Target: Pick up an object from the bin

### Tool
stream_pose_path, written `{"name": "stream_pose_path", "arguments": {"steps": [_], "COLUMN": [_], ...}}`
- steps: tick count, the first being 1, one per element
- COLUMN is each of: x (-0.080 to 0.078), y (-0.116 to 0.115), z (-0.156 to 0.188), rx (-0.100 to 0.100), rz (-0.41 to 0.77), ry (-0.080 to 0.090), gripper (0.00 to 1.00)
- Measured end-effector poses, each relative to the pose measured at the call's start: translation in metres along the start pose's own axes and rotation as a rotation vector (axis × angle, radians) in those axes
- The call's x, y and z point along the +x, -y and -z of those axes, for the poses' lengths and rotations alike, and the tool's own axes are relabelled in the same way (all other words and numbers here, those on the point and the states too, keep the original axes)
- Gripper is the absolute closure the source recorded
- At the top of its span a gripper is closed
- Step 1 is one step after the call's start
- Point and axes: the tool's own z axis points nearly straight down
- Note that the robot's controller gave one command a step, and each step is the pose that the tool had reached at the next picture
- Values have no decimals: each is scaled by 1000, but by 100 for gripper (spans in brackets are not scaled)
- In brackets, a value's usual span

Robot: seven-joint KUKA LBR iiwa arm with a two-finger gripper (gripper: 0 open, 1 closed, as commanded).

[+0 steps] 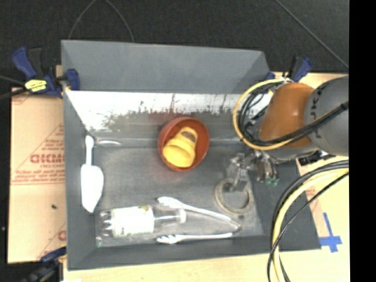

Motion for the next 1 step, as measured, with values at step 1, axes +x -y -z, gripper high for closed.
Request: {"name": "stream_pose_path", "arguments": {"steps": [1], "x": [0], "y": [0], "z": [2], "rx": [1], "rz": [1], "ry": [2], "gripper": [100]}}
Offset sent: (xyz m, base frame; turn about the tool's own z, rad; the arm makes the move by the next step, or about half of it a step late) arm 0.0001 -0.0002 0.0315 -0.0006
